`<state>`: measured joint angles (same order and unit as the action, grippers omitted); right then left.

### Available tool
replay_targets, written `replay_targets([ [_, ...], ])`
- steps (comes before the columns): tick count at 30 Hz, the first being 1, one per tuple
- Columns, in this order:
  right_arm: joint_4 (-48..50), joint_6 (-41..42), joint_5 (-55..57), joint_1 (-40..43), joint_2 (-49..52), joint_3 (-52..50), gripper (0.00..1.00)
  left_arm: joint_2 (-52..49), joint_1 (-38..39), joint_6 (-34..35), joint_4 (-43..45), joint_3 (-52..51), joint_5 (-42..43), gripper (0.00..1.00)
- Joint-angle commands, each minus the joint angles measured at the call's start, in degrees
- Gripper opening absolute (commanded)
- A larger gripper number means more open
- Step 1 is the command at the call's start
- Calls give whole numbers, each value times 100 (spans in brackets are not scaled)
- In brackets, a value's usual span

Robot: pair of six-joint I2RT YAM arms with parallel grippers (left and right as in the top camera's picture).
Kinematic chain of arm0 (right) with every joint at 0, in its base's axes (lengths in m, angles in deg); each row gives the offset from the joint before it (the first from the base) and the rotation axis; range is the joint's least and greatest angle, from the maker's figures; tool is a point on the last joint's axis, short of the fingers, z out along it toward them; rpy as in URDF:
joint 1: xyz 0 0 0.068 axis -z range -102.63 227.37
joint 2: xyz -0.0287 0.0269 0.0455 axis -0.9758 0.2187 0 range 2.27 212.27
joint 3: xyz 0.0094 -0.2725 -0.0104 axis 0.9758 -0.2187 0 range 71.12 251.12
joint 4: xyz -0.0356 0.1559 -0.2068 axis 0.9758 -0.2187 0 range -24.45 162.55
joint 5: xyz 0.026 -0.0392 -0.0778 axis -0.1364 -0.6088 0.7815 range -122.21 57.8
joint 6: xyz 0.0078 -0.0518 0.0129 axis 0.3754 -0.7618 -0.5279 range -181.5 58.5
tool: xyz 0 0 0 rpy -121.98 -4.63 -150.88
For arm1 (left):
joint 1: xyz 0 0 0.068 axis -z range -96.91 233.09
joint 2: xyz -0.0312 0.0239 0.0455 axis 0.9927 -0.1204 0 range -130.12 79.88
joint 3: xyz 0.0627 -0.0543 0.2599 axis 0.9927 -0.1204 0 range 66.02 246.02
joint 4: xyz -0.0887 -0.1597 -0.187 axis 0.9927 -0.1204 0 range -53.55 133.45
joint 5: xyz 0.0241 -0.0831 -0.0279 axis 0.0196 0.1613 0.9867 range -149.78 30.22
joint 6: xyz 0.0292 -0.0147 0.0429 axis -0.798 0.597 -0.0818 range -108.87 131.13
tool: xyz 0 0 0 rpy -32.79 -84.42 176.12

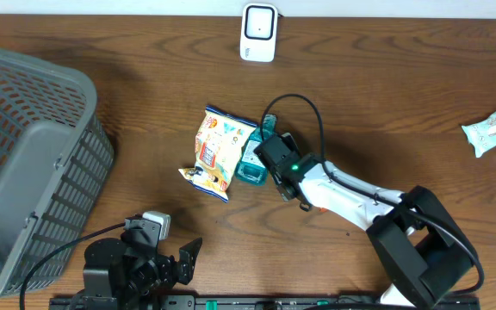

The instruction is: Scan the item barcode

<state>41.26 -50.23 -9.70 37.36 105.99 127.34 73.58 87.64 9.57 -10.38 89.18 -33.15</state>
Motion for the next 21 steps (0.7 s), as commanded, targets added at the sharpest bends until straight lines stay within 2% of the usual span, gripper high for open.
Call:
replay_targets([
  [1,-149,-328,-785,109,258,-496,35,24,-9,-57,-13,52,-28,98],
  [5,-247,-404,-1163,107,271,-660,28,24,-9,-57,-13,52,-28,98],
  [8,-483,-208,-1213,109,280,-688,8,24,-9,-57,-15,52,-28,98],
  [12,-579,-151,-1604,245,278,-588,1,24,-9,-57,-13,52,-28,98],
  [16,-1355,-688,-3963,691,245,518,1,24,-9,-57,-13,52,-28,98],
  [21,-2326,-2046,-7479,1360,245,1491,1,24,-9,-57,-13,52,-28,98],
])
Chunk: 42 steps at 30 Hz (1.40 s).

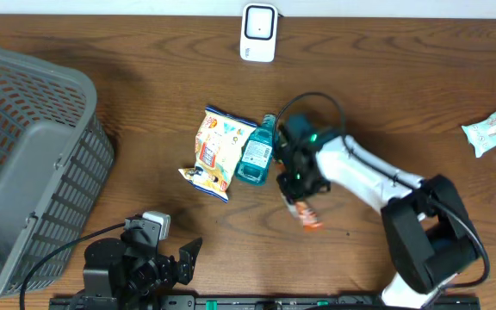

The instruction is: Scan the item barcode

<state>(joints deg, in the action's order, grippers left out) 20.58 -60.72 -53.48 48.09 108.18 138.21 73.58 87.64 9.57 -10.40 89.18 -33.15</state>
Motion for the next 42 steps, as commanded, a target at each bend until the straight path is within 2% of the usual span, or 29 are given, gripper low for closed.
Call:
replay_targets([
  [1,-509,-1329,-3705,426,26,468,1,24,-9,-57,-11,52,-28,98],
  [8,-1943,-3652,-6837,938,26,452,1,24,-9,-57,-13,52,-28,98],
  [13,-1788,-4194,-6784,914,26,452,1,24,-9,-57,-11,52,-28,98],
  [16,-1611,-4627,-6236,898,26,452,2,24,-9,-57,-11,52,-28,98],
  [18,-1569,-4586,-5906,887,26,452,20,24,-9,-57,-11,52,-28,98],
  [19,-1572,-4489,-5821,870,26,452,22,24,-9,-57,-11,52,-28,98],
  [22,-1484,-4083,-5532,708,26,452,31,24,-9,-57,-11,52,-28,98],
  [24,-1180,-3215,-4970,546,26,452,41,24,-9,-57,-13,52,-28,98],
  [25,-914,-2455,-4476,446,26,452,48,24,-9,-57,-11,52,-28,98],
  [26,-470,-796,-3220,258,26,452,59,24,-9,-57,-11,52,-28,98],
  [27,-321,116,-2439,162,26,452,66,24,-9,-57,-11,52,-28,98],
  [28,-197,1141,-1434,-4,26,452,77,24,-9,-57,-11,52,-28,98],
  [30,-31,2044,-538,-297,26,452,91,24,-9,-57,-13,52,-28,98],
  [31,31,2186,-457,-463,26,452,99,24,-9,-57,-13,52,-28,98],
  [37,625,2194,-1309,-1226,26,452,99,24,-9,-57,-13,52,-28,98],
  [39,916,2245,-953,-1534,28,452,99,24,-9,-57,-13,52,-28,98],
  [42,951,2918,-181,-1784,44,444,98,24,-9,-57,-11,52,-28,98],
])
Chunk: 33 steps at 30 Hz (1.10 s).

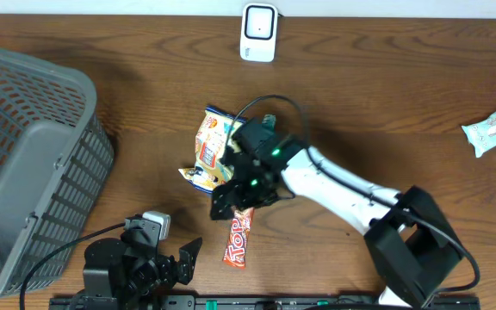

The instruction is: Scan the item barcode

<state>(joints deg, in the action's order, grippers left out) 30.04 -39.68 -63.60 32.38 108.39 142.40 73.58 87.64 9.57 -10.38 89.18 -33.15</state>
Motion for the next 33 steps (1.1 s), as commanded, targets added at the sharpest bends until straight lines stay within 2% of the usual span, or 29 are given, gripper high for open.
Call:
replay_targets([
  [1,-15,992,1086,-297,28,24,88,24,-9,-57,-13,52,-28,98],
  [3,-50,1180,1532,-446,39,22,73,24,-9,-57,-13,52,-28,98],
  [4,-55,1252,1652,-496,44,22,70,24,-9,-57,-15,52,-28,98],
  [7,-52,1333,1755,-699,90,22,50,24,-9,-57,-13,52,-28,98],
  [15,-437,1325,1735,-1189,378,22,44,24,-9,-57,-13,52,-28,98],
  [17,-772,1296,1733,-1296,516,20,38,24,-9,-57,-15,52,-28,98],
  [18,-1005,1185,1733,-1362,654,20,29,24,-9,-57,-15,52,-28,98],
  [19,-1121,1102,1735,-1384,715,20,24,24,-9,-57,-13,52,-28,98],
  [20,-1353,955,1770,-1394,822,20,12,24,-9,-57,-13,52,-28,98],
  [21,-1523,940,1891,-1392,859,20,8,24,-9,-57,-15,52,-28,98],
  [25,-2046,1034,3056,-1292,896,20,4,24,-9,-57,-13,52,-28,98],
  [28,-2455,1443,4332,-953,896,22,11,24,-9,-57,-15,52,-28,98],
  [33,-2402,1432,5049,-195,896,28,13,24,-9,-57,-15,52,-28,98],
])
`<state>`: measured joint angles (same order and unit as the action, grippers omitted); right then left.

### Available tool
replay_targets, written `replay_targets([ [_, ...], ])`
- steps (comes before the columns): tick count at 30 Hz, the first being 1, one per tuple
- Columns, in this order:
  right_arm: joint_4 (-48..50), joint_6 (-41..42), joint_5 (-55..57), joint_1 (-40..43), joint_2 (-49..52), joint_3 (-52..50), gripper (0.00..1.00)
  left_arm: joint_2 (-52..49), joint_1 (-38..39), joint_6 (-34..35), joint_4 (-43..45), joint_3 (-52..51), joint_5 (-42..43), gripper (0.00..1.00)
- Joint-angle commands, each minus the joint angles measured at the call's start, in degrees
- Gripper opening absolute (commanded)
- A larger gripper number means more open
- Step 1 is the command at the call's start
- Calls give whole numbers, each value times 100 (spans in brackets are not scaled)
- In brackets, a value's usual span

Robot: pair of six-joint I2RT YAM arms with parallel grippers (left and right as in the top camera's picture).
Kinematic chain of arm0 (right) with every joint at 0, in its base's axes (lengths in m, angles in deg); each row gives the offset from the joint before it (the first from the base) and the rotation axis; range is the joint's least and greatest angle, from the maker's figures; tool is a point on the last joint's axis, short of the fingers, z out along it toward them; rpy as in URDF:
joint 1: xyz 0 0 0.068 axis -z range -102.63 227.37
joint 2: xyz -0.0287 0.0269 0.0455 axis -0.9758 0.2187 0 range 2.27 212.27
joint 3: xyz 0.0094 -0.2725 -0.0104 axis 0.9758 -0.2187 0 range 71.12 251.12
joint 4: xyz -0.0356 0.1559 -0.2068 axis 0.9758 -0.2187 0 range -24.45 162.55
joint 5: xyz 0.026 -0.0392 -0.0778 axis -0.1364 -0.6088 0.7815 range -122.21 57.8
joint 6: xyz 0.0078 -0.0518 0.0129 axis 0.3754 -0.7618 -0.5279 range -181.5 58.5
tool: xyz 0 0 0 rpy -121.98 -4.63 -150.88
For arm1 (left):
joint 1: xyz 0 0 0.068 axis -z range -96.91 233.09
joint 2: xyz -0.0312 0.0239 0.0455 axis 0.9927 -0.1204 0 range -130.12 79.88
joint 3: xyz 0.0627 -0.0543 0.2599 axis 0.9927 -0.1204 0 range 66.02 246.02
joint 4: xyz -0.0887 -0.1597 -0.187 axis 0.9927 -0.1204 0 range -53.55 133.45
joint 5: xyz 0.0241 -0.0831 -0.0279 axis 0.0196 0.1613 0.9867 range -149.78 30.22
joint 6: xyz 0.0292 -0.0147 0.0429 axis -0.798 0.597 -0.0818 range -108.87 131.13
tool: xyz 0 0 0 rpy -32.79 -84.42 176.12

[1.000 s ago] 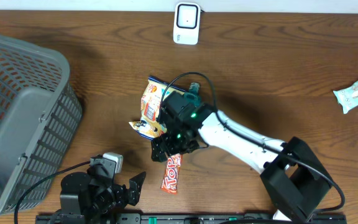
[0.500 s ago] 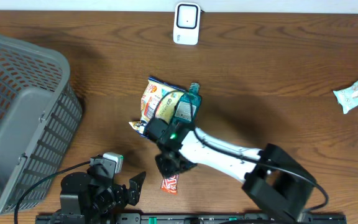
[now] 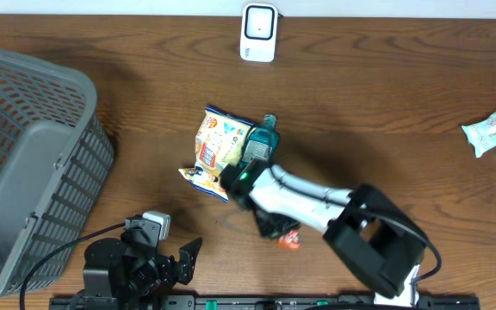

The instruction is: Scan the item barcode

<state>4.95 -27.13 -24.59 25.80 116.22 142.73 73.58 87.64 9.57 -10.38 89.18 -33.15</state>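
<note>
An orange-red snack bar (image 3: 289, 242) shows only as a small end below the dark fingers of my right gripper (image 3: 274, 228), which looks shut on it. The right arm (image 3: 295, 200) reaches from the front right towards the table's middle, with its wrist next to the chip bag. A white barcode scanner (image 3: 258, 33) stands at the far edge, well away from the bar. My left gripper (image 3: 189, 255) rests at the front left edge, holding nothing; its jaws are too dark to read.
A yellow chip bag (image 3: 216, 151) and a teal bottle (image 3: 262, 140) lie side by side mid-table. A grey mesh basket (image 3: 33, 164) fills the left side. At the far right lie a pale green packet (image 3: 489, 133) and an orange packet.
The right gripper has moved from the chip bag's front edge to the right and nearer the front. The bar, then stretched out lengthwise with its label showing, now shows only a short end.
My right gripper first lay beside the teal bottle with the bar hardly visible under the arm. It then stood right of the bottle with the bar below its fingers. Later it held the bar lengthwise near the chip bag, and now holds it turned, further right.
</note>
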Motion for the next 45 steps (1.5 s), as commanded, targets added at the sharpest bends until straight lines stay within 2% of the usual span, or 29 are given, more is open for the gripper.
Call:
replay_targets([
  [1,122,175,1266,627,114,15,13,24,-9,-57,-13,52,-28,98],
  [9,-249,-208,1576,1685,111,800,16,24,-9,-57,-15,52,-28,98],
  [10,-385,-210,1414,1805,111,1058,19,24,-9,-57,-13,52,-28,98],
  [12,-472,-212,968,1882,111,1272,20,24,-9,-57,-13,52,-28,98],
  [14,-479,-232,350,1891,111,1303,15,24,-9,-57,-15,52,-28,98],
  [16,-444,-258,-223,1843,116,1241,6,24,-9,-57,-15,52,-28,98],
  [18,-273,-442,-538,1738,116,1088,1,24,-9,-57,-13,52,-28,98],
  [21,341,-485,-518,1405,118,372,1,24,-9,-57,-15,52,-28,98],
  [25,448,-352,-520,1355,118,-168,1,24,-9,-57,-13,52,-28,98],
  [29,199,-105,17,1478,118,-553,1,24,-9,-57,-15,52,-28,98],
  [31,-153,531,1019,1670,118,-608,1,24,-9,-57,-13,52,-28,98],
  [38,-352,546,2304,2192,111,-356,1,24,-9,-57,-13,52,-28,98],
  [42,-509,444,2238,2409,107,116,1,24,-9,-57,-13,52,-28,98],
  [45,-470,-452,1797,2409,79,468,1,24,-9,-57,-13,52,-28,98],
])
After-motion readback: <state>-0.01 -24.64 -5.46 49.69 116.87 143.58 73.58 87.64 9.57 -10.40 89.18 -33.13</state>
